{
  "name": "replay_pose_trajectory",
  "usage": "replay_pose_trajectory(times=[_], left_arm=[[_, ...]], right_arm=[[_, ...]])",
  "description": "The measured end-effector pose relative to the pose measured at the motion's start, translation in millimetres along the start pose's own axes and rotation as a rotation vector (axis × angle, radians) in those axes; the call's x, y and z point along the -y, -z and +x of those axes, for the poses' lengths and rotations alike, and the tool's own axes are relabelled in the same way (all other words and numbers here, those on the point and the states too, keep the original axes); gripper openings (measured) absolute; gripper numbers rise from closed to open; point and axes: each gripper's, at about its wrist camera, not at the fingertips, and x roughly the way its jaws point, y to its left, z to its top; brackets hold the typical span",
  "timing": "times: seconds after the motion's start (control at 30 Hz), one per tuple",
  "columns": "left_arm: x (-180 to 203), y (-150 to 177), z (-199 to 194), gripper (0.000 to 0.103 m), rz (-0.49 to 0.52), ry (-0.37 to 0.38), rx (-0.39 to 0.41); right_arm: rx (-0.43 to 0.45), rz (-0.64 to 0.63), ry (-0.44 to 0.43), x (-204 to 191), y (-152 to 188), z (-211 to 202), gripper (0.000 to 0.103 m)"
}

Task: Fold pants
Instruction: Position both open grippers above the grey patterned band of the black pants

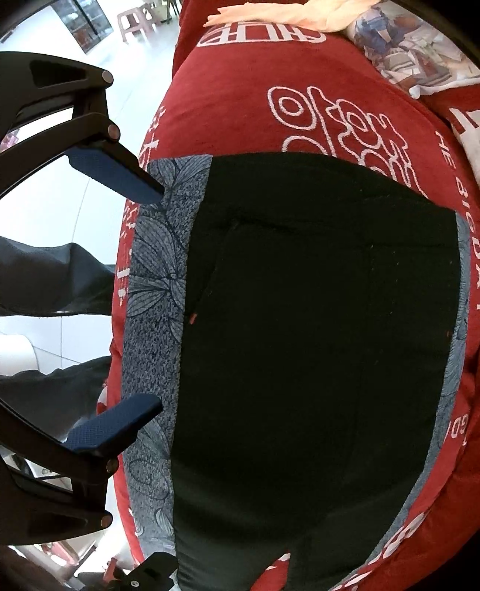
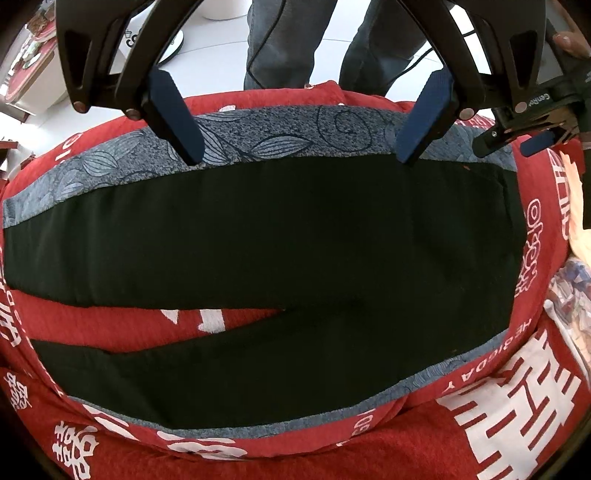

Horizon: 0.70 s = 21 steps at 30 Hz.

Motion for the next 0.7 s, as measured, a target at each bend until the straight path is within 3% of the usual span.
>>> replay_pose_trajectory(times=[0.4, 0.7], left_arm=[[10.3, 0.9, 2.2, 0.103, 0.012, -0.045, 0.021], [-8.9, 7.8, -9.2, 0.103, -0.057, -0.051, 0.033]], right_arm=[[-0.001, -0.036, -0.024, 13.4, -0.3, 0.9, 0.103], [-0.011, -0.074, -0.049, 29.4, -3.2, 3.0, 0.103]])
